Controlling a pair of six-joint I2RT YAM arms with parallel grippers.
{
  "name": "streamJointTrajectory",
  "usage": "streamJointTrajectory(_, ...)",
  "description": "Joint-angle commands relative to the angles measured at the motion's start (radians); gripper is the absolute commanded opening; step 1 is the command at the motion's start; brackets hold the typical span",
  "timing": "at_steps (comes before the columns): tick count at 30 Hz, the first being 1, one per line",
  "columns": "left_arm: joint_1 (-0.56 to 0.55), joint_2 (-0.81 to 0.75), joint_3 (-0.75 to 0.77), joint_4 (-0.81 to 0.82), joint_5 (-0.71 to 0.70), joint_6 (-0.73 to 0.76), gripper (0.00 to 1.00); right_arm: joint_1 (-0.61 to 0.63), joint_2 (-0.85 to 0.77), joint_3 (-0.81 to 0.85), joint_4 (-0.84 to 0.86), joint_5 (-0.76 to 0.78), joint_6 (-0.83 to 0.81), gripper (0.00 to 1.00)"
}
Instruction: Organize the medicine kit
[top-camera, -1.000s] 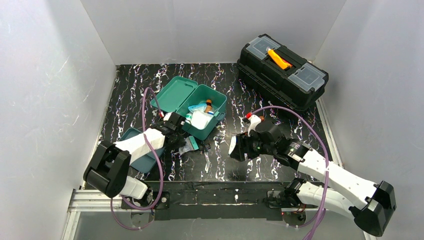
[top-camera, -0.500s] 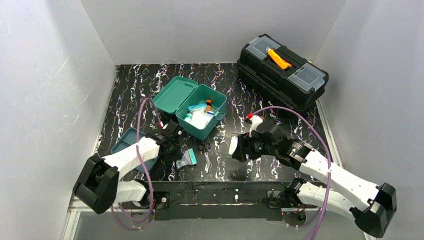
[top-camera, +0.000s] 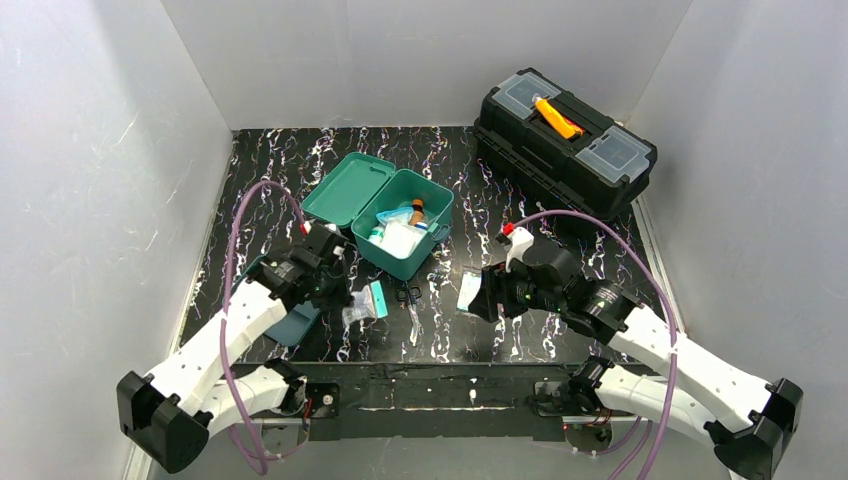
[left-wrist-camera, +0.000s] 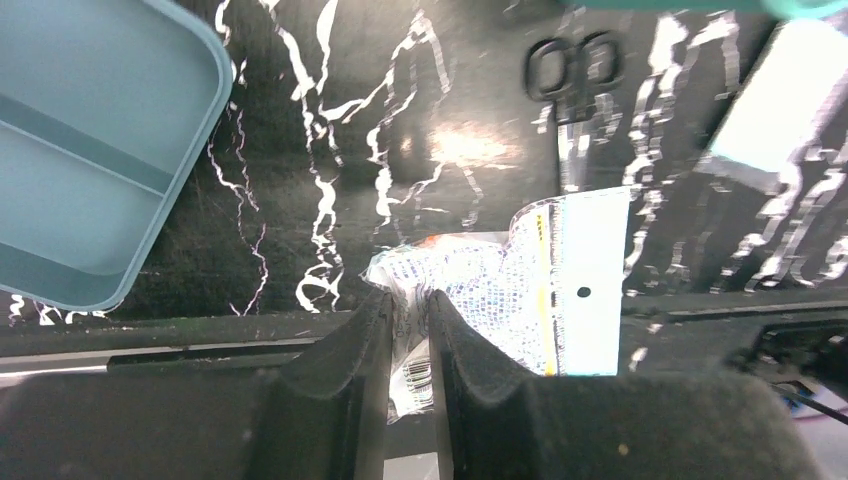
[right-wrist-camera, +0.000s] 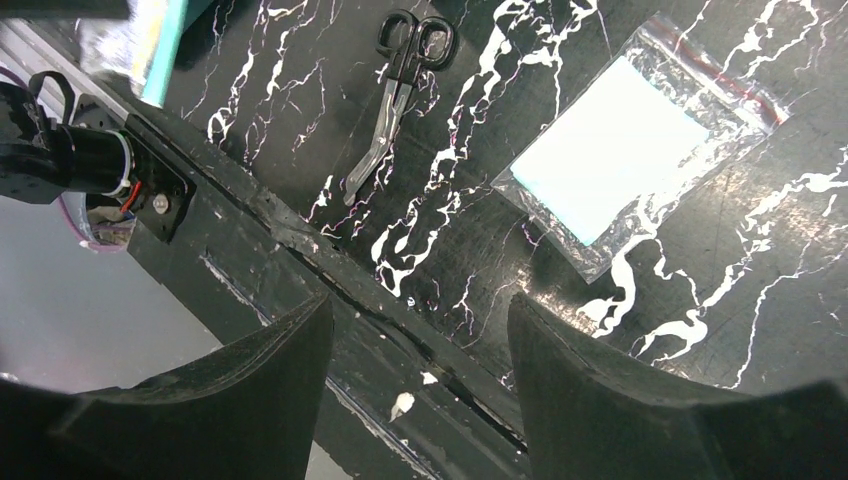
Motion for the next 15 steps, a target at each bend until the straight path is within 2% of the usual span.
streamJointTrajectory(1,-0.005,-0.023,0.159,-0.128,-0.013,0.036,0.00,0.006,-0.039,0.053,-0.011,0.029,-0.025,0.71)
streamJointTrajectory(7,-0.006,0.077,0.375,-0.140,-0.067,0.055,0.00,0.005,-0.055,0.059,-0.026,0.049,-0.026,0.71)
streamJointTrajectory(15,-0.002,0.325,0.610,-0.081,-0.128,0.084,0.00,0.005,-0.095,0.041,-0.042,0.129,-0.004,0.77)
